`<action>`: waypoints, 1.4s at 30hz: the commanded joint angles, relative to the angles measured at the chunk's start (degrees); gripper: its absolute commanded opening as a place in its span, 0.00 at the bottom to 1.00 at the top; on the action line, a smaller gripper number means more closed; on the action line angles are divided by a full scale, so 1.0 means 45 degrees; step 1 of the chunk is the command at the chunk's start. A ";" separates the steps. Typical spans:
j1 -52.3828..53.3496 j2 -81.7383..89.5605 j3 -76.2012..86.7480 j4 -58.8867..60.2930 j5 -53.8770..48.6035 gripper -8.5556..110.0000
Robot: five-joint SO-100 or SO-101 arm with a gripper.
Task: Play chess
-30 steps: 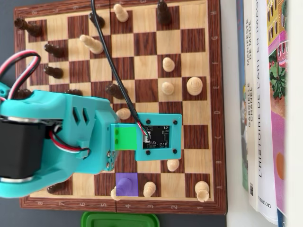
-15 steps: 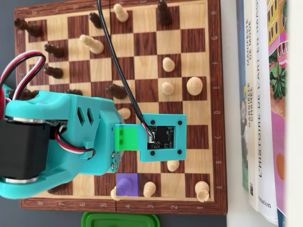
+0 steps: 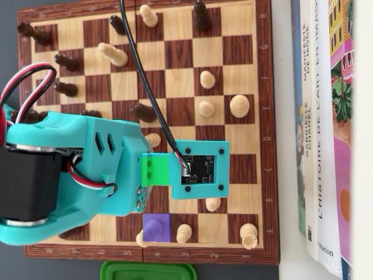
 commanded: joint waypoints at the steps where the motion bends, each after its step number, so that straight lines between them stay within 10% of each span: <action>1: 0.0039 0.0078 -0.0410 -0.0137 -0.0059 0.20; 42: 0.0430 -0.0566 -0.0781 -0.0137 -0.0332 0.15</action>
